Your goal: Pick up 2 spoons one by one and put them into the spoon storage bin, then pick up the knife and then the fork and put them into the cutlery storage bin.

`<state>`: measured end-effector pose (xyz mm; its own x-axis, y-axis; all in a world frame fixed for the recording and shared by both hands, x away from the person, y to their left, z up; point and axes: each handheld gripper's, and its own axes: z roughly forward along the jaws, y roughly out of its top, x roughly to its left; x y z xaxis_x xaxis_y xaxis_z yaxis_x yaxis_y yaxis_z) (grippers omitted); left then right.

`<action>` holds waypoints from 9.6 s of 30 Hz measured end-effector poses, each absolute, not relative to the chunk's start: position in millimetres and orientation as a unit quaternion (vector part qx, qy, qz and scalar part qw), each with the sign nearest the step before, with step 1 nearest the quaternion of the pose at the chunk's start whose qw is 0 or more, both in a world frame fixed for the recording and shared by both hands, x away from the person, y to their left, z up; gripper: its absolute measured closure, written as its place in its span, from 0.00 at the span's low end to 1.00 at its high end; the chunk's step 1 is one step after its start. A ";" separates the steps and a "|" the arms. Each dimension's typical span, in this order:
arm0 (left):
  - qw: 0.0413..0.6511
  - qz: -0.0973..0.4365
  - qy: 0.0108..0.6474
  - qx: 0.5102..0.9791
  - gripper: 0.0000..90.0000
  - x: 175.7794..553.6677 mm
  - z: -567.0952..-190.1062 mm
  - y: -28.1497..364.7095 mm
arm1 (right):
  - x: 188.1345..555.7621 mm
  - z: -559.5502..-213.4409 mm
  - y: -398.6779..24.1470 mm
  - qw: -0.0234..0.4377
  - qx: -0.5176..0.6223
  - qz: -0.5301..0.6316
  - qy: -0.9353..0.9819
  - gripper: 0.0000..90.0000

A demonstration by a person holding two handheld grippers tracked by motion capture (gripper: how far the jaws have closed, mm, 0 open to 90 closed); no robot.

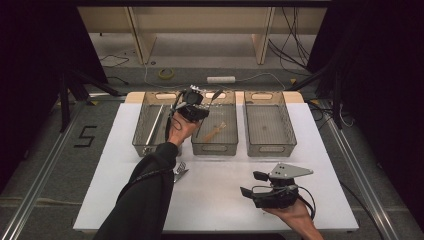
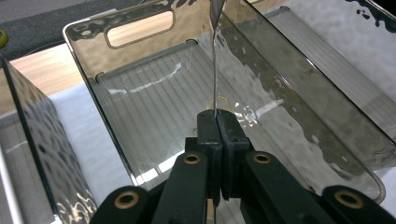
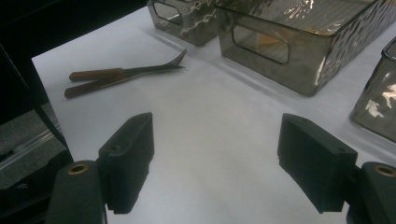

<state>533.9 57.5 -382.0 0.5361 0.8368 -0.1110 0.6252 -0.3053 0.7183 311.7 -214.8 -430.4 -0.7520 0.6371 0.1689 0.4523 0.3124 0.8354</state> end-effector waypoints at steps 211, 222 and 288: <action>0.107 0.047 0.370 0.922 0.79 339.0 -463.8 191.3 | 306.0 -426.7 -212.8 0.114 0.333 0.491 0.796 0.24; 0.119 0.047 0.370 0.920 0.84 338.1 -463.8 193.6 | 305.8 -426.7 -212.4 0.114 0.334 0.491 0.797 0.24; 0.165 -0.049 0.218 0.961 0.84 355.6 -412.4 52.6 | 283.4 -439.9 -121.6 0.239 0.090 0.367 0.894 0.40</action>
<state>355.6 52.6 -412.4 0.9001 0.4028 -0.1661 0.4352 -0.8501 0.2965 283.4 -121.6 -439.9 -0.8693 0.3364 -0.3622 -0.0155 0.7138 0.7002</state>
